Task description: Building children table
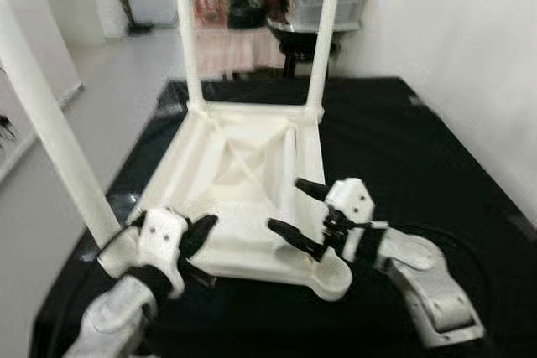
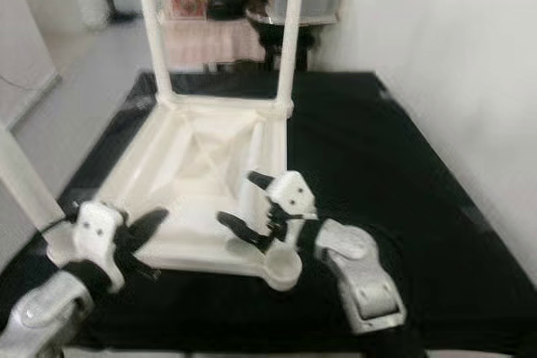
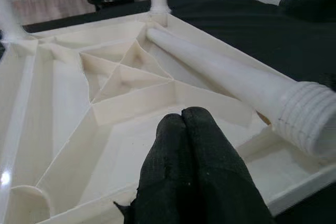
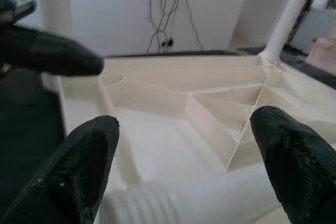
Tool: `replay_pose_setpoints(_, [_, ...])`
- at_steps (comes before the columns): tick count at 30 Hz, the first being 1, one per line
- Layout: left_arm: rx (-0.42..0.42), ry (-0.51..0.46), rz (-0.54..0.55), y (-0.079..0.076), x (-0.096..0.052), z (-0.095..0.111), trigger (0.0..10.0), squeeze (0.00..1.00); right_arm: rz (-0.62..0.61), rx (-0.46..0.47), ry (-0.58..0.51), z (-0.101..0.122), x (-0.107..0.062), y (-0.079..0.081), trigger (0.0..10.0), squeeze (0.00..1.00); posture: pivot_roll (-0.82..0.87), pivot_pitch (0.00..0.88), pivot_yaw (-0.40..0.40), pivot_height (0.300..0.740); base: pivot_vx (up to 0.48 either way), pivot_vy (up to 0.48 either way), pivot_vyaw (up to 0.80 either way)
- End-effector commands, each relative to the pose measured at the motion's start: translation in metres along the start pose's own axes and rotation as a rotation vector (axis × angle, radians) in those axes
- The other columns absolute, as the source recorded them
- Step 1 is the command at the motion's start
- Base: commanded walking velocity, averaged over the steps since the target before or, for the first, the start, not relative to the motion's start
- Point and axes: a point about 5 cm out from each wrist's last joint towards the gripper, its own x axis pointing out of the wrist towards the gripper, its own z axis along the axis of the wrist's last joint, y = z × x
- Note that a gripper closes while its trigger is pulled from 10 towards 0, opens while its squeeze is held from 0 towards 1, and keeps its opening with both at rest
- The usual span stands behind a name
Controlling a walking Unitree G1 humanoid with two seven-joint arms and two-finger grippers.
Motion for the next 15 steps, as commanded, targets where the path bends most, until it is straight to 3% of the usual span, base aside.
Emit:
replay_pose_setpoints(1, [-0.007, 0.025, -0.046, -0.006, -0.005, -0.001, 10.0, 0.0, 0.076, -0.01, 0.047, -0.002, -0.008, 0.008, 10.0, 0.0, -0.04, 0.0, -0.012, 0.74, 0.0, 0.0, 0.0])
replay_pose_setpoints(2, [-0.018, 0.048, -0.048, -0.008, -0.01, -0.003, 10.0, 0.0, 0.146, -0.025, 0.097, -0.004, -0.017, 0.017, 10.0, 0.0, -0.04, 0.0, -0.011, 0.74, 0.0, 0.0, 0.0])
replay_pose_setpoints(4, [-0.018, 0.048, -0.048, -0.008, -0.01, -0.003, 10.0, 0.0, 0.146, -0.025, 0.097, -0.004, -0.017, 0.017, 10.0, 0.0, -0.04, 0.0, -0.011, 0.74, 0.0, 0.0, 0.0])
replay_pose_setpoints(8, [-0.054, 0.097, 0.015, -0.008, -0.027, -0.01, 10.0, 0.0, 0.241, 0.001, 0.158, -0.005, -0.034, 0.031, 10.0, 0.0, -0.04, 0.0, -0.012, 0.74, 0.0, 0.0, 0.0])
replay_pose_setpoints(13, [-0.065, 0.113, 0.057, -0.005, -0.031, -0.015, 10.0, 0.0, 0.254, -0.009, 0.18, -0.007, -0.035, 0.033, 10.0, 0.0, -0.04, 0.0, -0.012, 0.74, 0.0, 0.0, 0.0])
replay_pose_setpoints(15, [-0.078, 0.108, 0.145, 0.001, -0.031, -0.019, 10.0, 0.0, 0.209, -0.046, 0.242, -0.015, -0.027, 0.032, 10.0, 0.0, -0.04, 0.0, -0.012, 0.74, 0.0, 0.0, 0.0])
